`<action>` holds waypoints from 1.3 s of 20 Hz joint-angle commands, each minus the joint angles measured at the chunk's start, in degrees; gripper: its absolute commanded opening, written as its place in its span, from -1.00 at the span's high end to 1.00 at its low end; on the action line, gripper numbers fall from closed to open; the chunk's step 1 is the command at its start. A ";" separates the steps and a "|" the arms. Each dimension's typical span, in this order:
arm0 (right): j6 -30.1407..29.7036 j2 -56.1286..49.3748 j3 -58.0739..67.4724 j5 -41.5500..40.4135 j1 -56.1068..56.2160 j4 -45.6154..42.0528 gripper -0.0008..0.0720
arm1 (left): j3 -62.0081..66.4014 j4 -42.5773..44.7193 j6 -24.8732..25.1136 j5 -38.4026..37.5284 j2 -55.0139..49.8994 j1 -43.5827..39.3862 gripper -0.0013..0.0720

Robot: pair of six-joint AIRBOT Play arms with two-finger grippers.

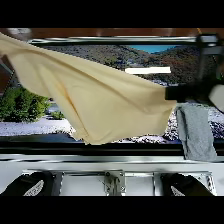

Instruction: Fold the shirts.

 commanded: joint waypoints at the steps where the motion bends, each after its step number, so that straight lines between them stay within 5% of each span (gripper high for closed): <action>1: -0.31 -13.62 0.00 -9.73 -5.49 1.97 0.81 | -0.42 0.11 -0.81 1.29 -12.07 0.04 0.86; 7: -0.04 -27.76 0.00 -18.53 -16.94 21.29 0.81 | -0.42 -3.32 -4.33 0.81 -29.24 0.02 0.86; 11: 0.20 -32.59 0.00 -19.17 -17.59 25.86 0.69 | -0.42 -12.20 -7.52 -2.91 -37.46 0.02 0.81; 12: 1.07 -33.14 0.00 -19.32 -17.62 26.58 0.18 | -0.42 -13.20 -7.39 -5.03 -38.71 0.04 0.39; 13: 0.96 -33.27 0.00 -19.65 -17.66 26.71 -0.42 | -0.39 -12.85 -7.02 -8.04 -39.52 0.07 -0.37; 14: -0.68 -33.07 0.22 -19.82 -17.66 26.23 -0.47 | -0.37 -11.04 -7.08 -11.76 -39.69 0.44 -0.98; 18: -8.41 -27.82 1.44 -11.85 -17.66 13.07 -0.47 | 3.04 -0.92 -2.12 -32.24 -37.51 3.63 -0.96; 21: -14.14 -24.52 1.42 -5.40 -19.78 1.84 -0.40 | 0.87 -2.71 -0.96 -33.94 -30.47 3.98 -0.96; 25: -21.84 -24.39 -1.57 -0.33 -30.29 16.33 -0.45 | -11.21 -8.87 1.84 -33.40 -24.74 0.28 -0.96; 26: -23.02 -24.39 -3.23 0.02 -32.79 20.96 -0.65 | -15.10 -9.79 2.03 -31.78 -24.13 -1.49 -0.97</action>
